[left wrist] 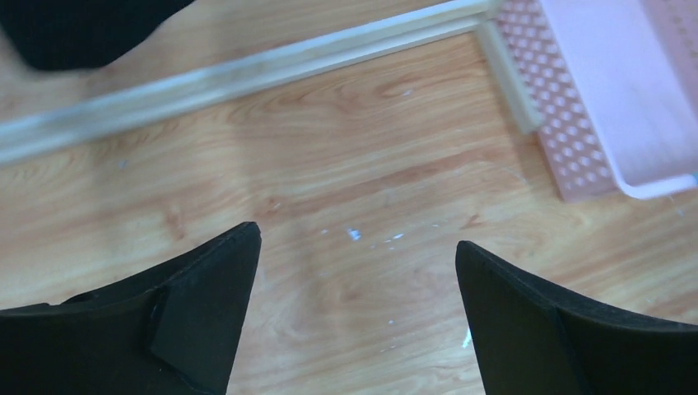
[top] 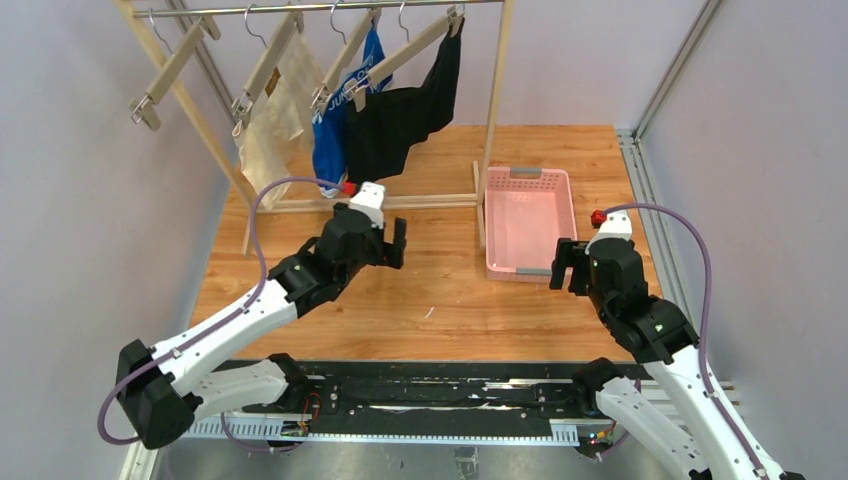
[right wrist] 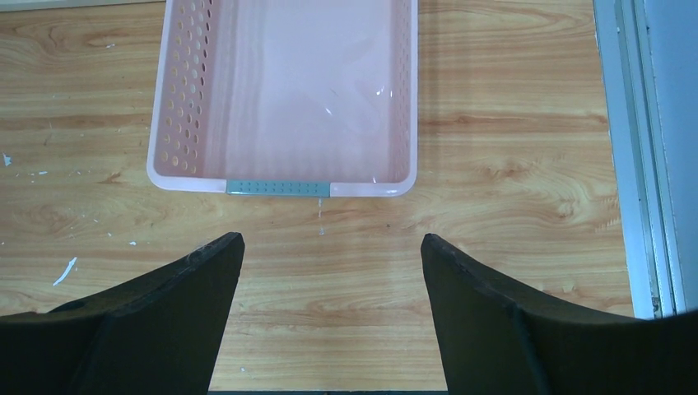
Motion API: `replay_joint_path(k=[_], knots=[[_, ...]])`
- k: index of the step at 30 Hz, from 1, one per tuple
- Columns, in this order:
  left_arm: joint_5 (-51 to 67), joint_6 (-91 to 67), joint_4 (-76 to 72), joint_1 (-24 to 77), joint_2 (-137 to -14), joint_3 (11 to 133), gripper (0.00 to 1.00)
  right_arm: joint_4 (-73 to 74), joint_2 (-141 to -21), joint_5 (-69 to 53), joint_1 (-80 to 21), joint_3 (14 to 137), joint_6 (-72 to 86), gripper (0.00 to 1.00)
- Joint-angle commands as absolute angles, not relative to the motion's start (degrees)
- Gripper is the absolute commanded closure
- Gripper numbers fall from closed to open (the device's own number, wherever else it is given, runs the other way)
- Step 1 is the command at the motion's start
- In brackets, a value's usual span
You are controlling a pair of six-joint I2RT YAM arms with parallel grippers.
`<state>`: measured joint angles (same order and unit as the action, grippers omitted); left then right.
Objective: Remove the underwear clipped to the hanger
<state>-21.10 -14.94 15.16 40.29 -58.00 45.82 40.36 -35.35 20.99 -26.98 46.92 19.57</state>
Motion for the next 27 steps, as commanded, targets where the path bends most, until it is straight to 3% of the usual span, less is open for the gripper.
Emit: replay_joint_path(k=[1, 10, 18, 27], knots=[[-28.35, -6.3, 16.83, 50.11, -60.77, 54.17, 0.02, 39.05, -34.63, 21.07, -28.21, 47.45, 18.3, 0.19], [-28.41, -0.49, 26.19, 54.57, -60.16, 76.03, 0.02, 37.96, -35.45, 19.68, -28.21, 49.03, 18.13, 0.18], [-46.96, 12.75, 23.39, 54.58, -52.36, 91.11, 0.02, 37.63, -35.95, 18.88, -28.19, 50.05, 17.31, 0.18], [-63.54, 33.74, 27.05, 54.45, -68.92, 123.84, 0.02, 35.89, -37.68, 16.33, -28.25, 50.44, 17.39, 0.18]])
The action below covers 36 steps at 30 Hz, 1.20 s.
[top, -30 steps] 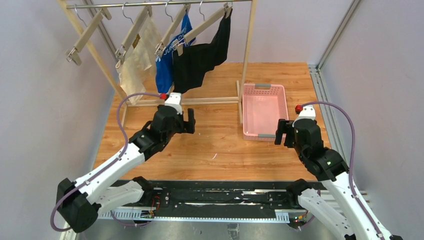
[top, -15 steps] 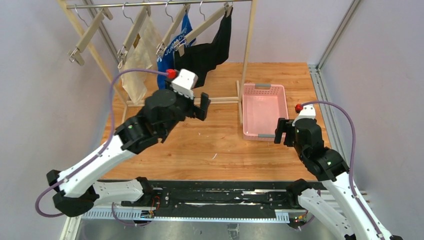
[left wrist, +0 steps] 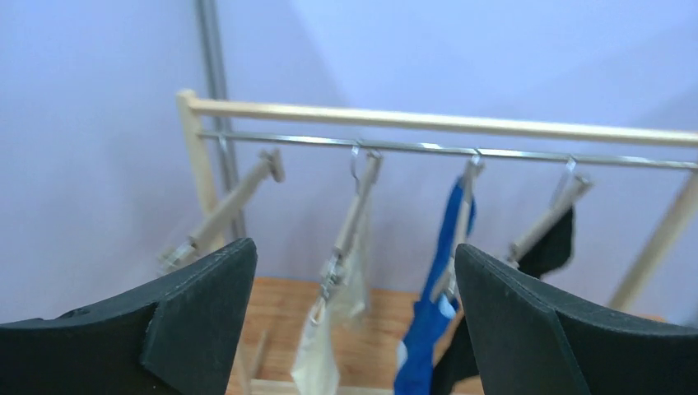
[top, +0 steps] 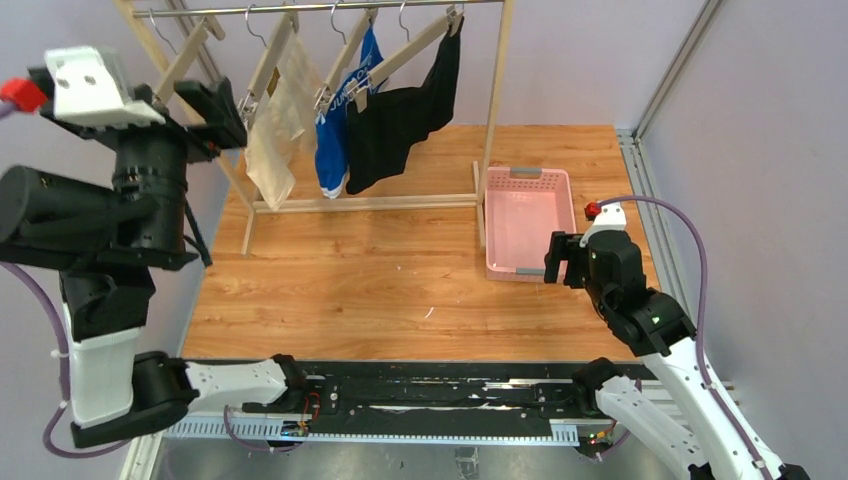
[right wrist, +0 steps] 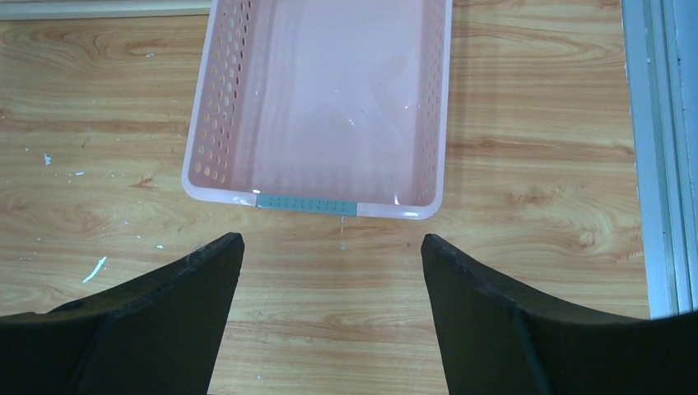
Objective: Remove the underwear clipped to the hanger
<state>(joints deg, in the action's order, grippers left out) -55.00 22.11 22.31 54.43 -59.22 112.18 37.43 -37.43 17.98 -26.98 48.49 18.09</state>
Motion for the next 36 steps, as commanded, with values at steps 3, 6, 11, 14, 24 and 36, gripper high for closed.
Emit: replay_joint_path(k=[3, 6, 11, 14, 24, 36], knots=[[-64.49, 35.74, 30.45, 54.38, -74.06, 132.53, 0.02, 35.69, -37.51, 15.86, -28.27, 50.79, 17.47, 0.18], [-63.98, 35.85, 32.21, 52.73, -76.72, 134.84, 0.02, 35.54, -36.82, 15.65, -28.3, 50.88, 17.36, 0.18], [-49.67, 21.44, 48.78, 35.61, -83.83, 143.99, 0.02, 36.01, -35.89, 15.77, -28.3, 50.71, 16.7, 0.18], [-42.73, 15.86, 54.03, 27.95, -87.25, 146.01, 0.02, 36.99, -35.63, 16.35, -28.3, 50.88, 16.32, 0.18], [-24.24, 5.24, 53.0, 11.87, -89.51, 141.19, 0.02, 36.97, -35.09, 17.75, -28.3, 49.75, 16.12, 0.18], [-2.63, -1.69, 53.1, 0.18, -93.66, 140.77, 0.02, 35.71, -37.43, 16.47, -28.3, 49.77, 17.09, 0.18]])
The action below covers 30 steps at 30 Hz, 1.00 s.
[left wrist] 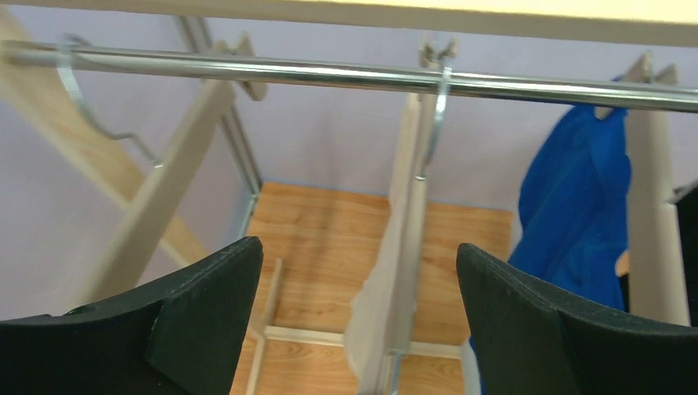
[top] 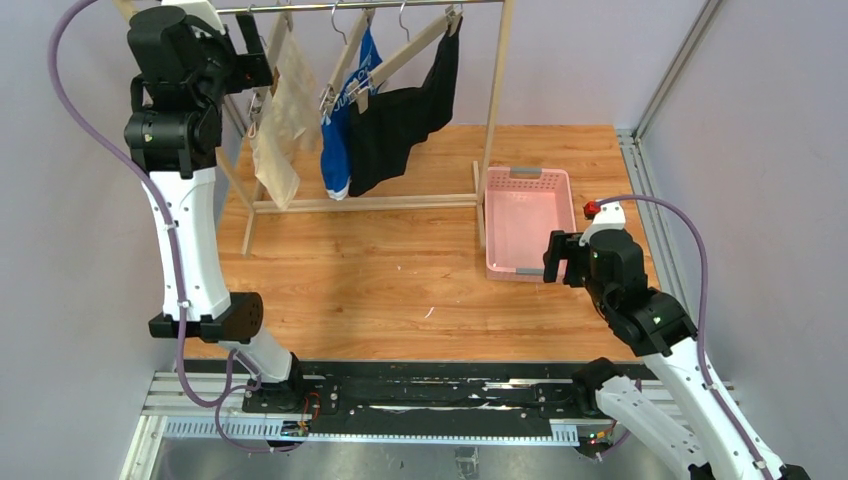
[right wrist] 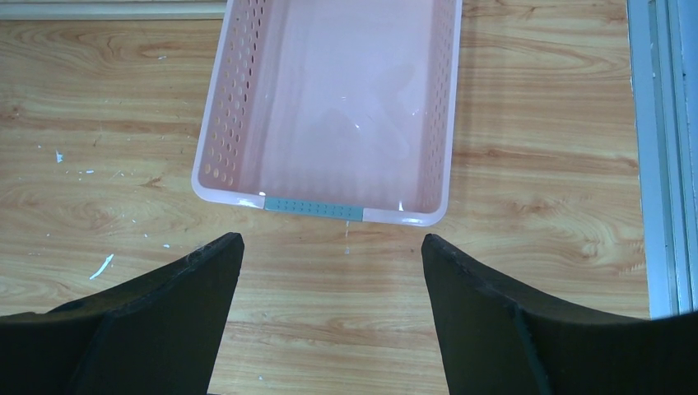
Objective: Remove the underwear clipped to the hanger
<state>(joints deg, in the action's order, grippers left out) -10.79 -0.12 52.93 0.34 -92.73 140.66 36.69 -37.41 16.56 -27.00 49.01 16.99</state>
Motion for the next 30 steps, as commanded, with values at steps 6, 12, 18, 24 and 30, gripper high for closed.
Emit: replay_joint_path(k=[6, 12, 18, 24, 30], knots=[[0.23, -1.21, 52.12, 0.2, -94.81, 140.61, 0.02, 35.49, -38.13, 16.24, -28.3, 49.65, 17.62, 0.18], [-0.38, -0.44, 51.86, 0.22, -95.32, 138.95, 0.08, 35.67, -38.36, 16.26, -28.3, 49.36, 17.74, 0.18], [0.87, -1.17, 50.22, 0.18, -94.48, 134.61, 0.27, 35.63, -39.06, 16.18, -28.28, 49.59, 17.89, 0.18], [1.55, -1.84, 47.98, 0.18, -93.32, 131.54, 0.48, 35.51, -39.12, 16.25, -28.34, 48.94, 18.13, 0.18], [2.04, -2.19, 46.83, 0.18, -93.24, 130.97, 0.74, 35.41, -39.02, 16.26, -28.36, 48.29, 18.32, 0.18]])
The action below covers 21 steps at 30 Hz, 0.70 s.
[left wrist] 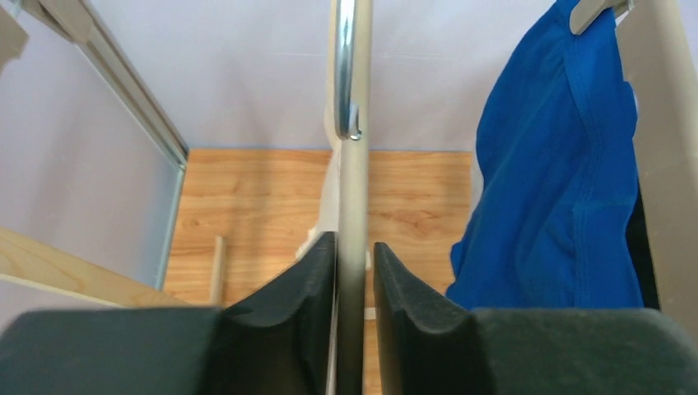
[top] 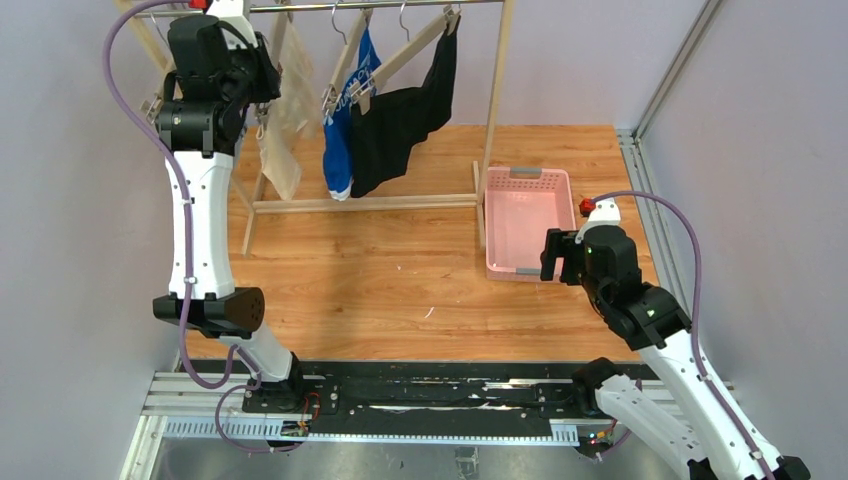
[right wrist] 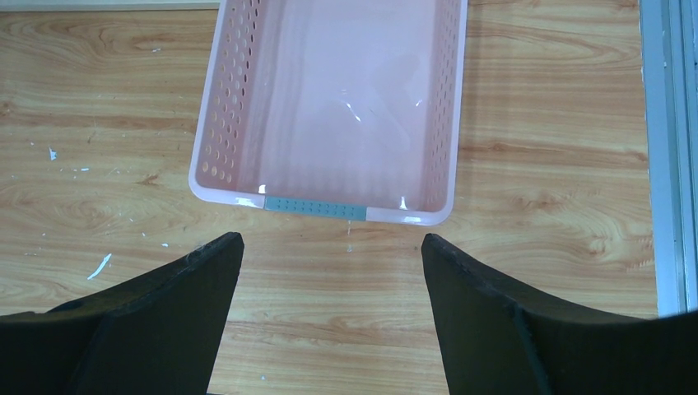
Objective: Remove the underwear clipped to the hanger
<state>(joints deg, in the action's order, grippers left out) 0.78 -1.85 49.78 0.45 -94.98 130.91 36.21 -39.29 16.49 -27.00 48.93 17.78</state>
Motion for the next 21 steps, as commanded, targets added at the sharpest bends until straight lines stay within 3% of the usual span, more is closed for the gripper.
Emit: replay_joint_path(k=[1, 3, 21], knots=[[2.31, -2.32, 46.58, 0.18, -93.2, 130.82, 0.82, 35.38, -38.95, 16.25, -28.36, 48.23, 18.33, 0.18], [2.25, -2.88, 45.95, 0.18, -93.16, 130.65, 0.99, 35.22, -38.85, 16.19, -28.32, 48.13, 18.45, 0.18], [2.2, -3.17, 38.61, 0.18, -87.21, 125.88, 1.0, 33.81, -39.96, 15.45, -28.39, 45.93, 18.78, 0.18]])
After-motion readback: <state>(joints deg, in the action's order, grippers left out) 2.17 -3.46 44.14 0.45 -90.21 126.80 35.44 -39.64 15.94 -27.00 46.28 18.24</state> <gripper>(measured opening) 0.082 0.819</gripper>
